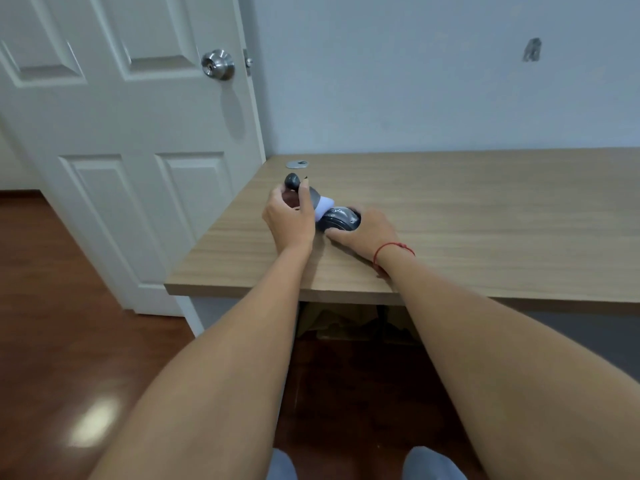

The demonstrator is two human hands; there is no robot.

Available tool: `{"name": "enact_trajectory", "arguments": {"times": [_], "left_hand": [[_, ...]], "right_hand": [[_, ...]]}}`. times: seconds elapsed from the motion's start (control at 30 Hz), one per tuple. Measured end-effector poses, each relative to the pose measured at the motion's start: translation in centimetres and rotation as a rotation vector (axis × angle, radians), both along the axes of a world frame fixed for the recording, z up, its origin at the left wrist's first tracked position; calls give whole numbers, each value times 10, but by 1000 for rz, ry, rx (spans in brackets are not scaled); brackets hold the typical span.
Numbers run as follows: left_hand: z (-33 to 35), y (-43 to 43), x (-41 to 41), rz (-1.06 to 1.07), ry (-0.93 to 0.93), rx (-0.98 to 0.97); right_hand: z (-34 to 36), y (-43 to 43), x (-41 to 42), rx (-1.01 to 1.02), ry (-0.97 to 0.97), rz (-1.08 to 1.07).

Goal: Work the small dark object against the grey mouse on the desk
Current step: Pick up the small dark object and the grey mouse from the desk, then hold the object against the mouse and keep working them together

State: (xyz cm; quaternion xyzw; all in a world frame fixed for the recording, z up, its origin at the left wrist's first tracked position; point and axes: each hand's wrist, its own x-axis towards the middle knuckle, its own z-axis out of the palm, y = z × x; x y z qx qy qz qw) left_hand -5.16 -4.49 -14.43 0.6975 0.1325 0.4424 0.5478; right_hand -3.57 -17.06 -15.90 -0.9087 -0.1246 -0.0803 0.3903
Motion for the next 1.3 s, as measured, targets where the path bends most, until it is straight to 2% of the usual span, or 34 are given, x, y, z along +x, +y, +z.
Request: {"name": "enact_trajectory", "arguments": {"times": [0.13,0.23,0.33,0.43,0.5,0.57,0.63,0.77,0.83,0.97,1.03,1.17,1.3], "left_hand": [[-6,2,9,-24,79,173],[-10,14,13,87,185,176],[-6,8,7,110,117,151],[-1,0,0,-26,-12,101],[-5,0,1,-46,40,245],[-9,5,4,48,178,370],[-10,8,4,88,199,342],[-2,1,-3,-41,-8,168],[-3,-1,-5,-54,33,217],[-9,6,-6,76,274,357],[-8,7,-8,71,241,343],[-3,2,-12,-44,8,219],[-5,0,-12,-44,80,286]], "right_hand": [[-1,2,4,-12,-9,-7],[-2,2,4,-18,-22,2],[-2,2,3,-40,-53,9],[-3,1,3,-40,-61,16],[-3,0,3,-15,-63,17],[-2,-1,3,10,-77,17],[-2,-2,2,24,-95,20],[-4,-2,4,50,-93,19],[-4,-1,5,40,-96,16],[-4,-1,3,22,-109,24],[-5,-1,3,13,-115,26],[-5,2,1,-54,-107,33],[-5,4,2,-83,-61,5]]}}
